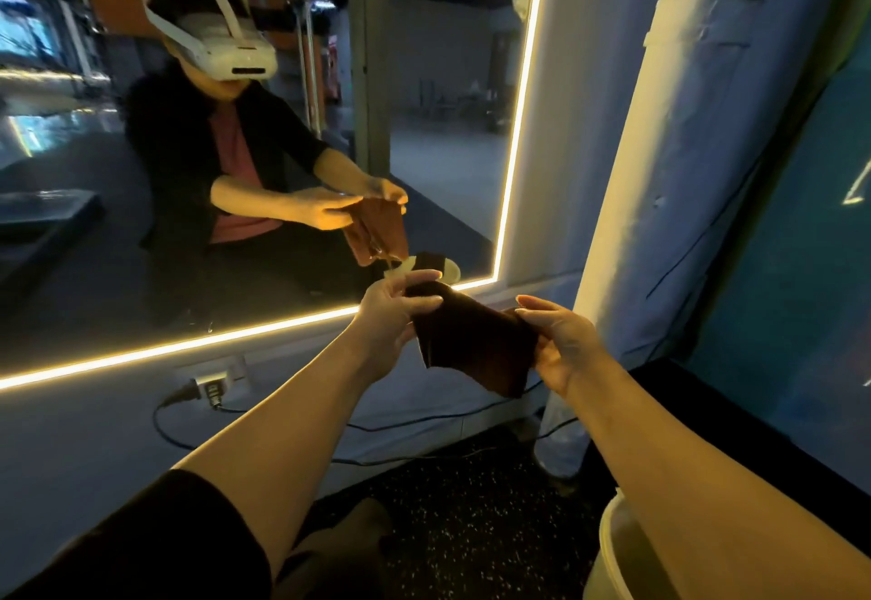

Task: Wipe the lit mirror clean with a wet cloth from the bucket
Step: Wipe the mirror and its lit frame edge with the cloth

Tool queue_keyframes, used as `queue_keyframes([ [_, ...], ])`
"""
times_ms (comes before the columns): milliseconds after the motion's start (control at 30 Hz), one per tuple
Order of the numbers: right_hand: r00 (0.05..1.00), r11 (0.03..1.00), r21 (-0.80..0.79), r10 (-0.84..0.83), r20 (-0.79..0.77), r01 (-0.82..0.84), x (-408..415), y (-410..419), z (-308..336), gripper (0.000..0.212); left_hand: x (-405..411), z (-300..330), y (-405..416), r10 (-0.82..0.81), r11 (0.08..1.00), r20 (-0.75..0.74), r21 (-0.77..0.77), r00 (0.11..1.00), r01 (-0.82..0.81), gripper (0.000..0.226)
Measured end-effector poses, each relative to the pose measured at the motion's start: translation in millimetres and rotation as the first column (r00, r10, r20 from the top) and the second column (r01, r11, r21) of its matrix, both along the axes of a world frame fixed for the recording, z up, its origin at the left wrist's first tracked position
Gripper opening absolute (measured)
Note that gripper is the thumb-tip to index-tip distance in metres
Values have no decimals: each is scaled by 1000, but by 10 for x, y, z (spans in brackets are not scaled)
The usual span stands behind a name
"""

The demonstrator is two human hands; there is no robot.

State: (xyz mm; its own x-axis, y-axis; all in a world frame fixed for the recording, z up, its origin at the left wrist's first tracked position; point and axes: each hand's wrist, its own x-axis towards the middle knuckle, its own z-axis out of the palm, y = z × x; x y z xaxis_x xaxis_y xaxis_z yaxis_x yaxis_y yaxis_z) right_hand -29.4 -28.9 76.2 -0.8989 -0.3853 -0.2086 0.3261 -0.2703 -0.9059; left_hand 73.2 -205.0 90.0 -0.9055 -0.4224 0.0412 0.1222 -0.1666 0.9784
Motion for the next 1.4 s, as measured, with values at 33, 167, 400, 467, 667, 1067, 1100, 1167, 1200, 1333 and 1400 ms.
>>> queue_keyframes([
  [33, 998, 1000, 13, 19, -56, -18, -23, 5, 25, 28, 8, 10, -18, 10, 997, 15, -74, 1000, -9, 37],
  [167, 865, 891, 448, 166, -473, 74, -42, -29, 131, 30, 47, 7, -87, 228, 773, 106, -624, 968, -114, 38],
  [400, 614, 624, 549, 135, -777, 556, 46, -192, 157, 13, 156, 69, -109, 228, 722, 98, -684, 969, -101, 14],
  [467, 744, 721, 520, 9, -669, 458, 131, -265, 209, 21, 225, 216, 2, 32, 895, 110, -445, 993, 21, 13],
  [667, 980, 955, 243, 143, 137, -173, 744, -553, 549, 43, 133, 449, 86, 147, 800, 59, -595, 987, -83, 18],
  [1067, 979, 983, -182, 52, 197, -15, 205, -584, 256, 37, -183, 316, -49, -90, 617, 183, -761, 979, 199, 26],
  [1100, 987, 992, -128, 7, 163, 14, 116, -619, 209, 35, -263, 239, -144, 53, 523, 117, -849, 992, 72, 28],
  [1167, 995, 997, -46, -58, 81, 62, -56, -708, 88, 34, -383, 73, -358, 269, 271, -62, -953, 961, -137, 34],
  [1200, 996, 997, -24, -70, 50, 71, -154, -773, 1, 34, -429, -6, -468, 310, 138, -167, -966, 936, -218, 37],
  [1333, 988, 991, 50, -121, -93, 126, -590, -1121, -353, 33, -521, -257, -916, 342, -250, -359, -926, 868, -285, 52],
  [1400, 968, 976, 50, -203, -145, 212, -738, -1339, -350, 15, -489, -299, -1104, 336, -374, -347, -902, 876, -214, 67],
])
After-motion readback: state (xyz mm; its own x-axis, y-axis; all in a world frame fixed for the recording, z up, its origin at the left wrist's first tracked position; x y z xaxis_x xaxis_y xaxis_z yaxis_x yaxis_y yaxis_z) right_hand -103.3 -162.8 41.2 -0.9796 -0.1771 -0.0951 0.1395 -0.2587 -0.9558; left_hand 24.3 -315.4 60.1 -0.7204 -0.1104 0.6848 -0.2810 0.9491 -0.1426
